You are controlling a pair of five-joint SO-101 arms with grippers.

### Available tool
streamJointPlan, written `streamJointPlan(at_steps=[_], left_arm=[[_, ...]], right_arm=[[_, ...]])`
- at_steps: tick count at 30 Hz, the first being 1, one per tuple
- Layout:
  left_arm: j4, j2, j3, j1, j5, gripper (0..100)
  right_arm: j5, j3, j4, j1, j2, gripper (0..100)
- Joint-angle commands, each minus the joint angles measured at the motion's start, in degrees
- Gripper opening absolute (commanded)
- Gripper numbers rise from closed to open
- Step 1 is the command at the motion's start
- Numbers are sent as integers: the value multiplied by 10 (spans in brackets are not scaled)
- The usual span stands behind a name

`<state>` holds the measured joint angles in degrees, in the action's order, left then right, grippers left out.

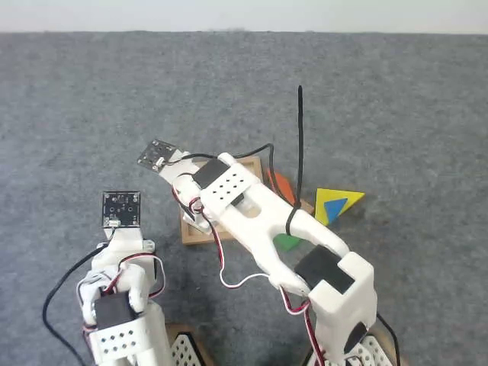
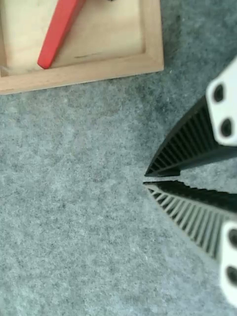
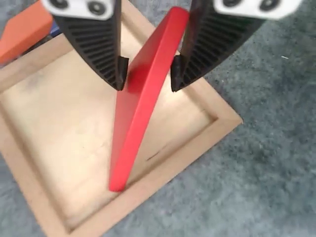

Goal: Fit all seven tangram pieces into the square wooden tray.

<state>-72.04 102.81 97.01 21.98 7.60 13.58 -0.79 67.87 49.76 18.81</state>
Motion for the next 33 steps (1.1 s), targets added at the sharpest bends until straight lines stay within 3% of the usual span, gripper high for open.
streamJointPlan(at_steps=[1,8,13,33], left_arm=[[-3,11,-5,2,5,15],[-3,11,-5,2,5,15],[-3,11,-5,2,5,15],[-3,11,-5,2,5,15]], right_arm=[[5,14,-23,2,32,177],[8,19,-14,2,59,295],[44,53,31,1,29,292],[63,164,201,-21,-85,292]])
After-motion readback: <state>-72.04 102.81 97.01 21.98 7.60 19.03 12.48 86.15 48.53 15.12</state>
